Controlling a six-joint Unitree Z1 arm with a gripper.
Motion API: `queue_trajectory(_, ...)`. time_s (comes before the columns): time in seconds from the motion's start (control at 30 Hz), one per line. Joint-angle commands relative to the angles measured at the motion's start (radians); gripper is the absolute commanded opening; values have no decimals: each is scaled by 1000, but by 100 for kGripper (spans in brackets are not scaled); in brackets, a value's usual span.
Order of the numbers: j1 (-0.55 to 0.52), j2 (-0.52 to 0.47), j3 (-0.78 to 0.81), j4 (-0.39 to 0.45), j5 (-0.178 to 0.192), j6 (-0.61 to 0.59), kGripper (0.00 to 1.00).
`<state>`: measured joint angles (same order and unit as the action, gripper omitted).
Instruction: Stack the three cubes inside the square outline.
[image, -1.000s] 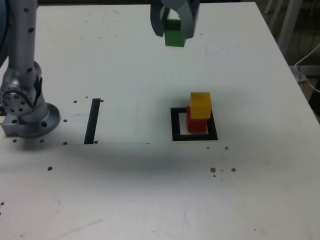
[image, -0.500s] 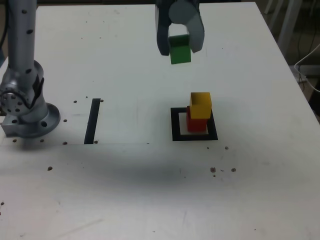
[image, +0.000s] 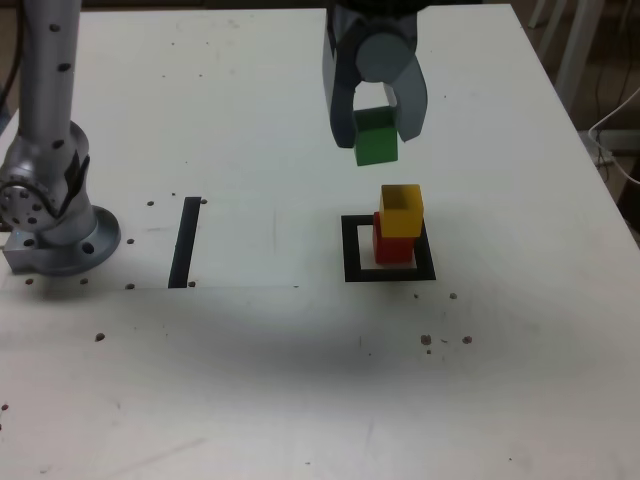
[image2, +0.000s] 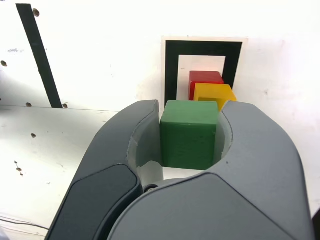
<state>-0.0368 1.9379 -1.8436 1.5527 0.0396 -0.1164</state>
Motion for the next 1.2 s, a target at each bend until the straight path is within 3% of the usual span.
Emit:
queue_trajectory(0.0, -14, 17, -9, 7, 11, -2, 8)
queue_trajectory(0.77, -82, 95, -59, 0, 29, -32, 10)
queue_trajectory(1.17, -76, 108, -49, -31, 78, -34, 16)
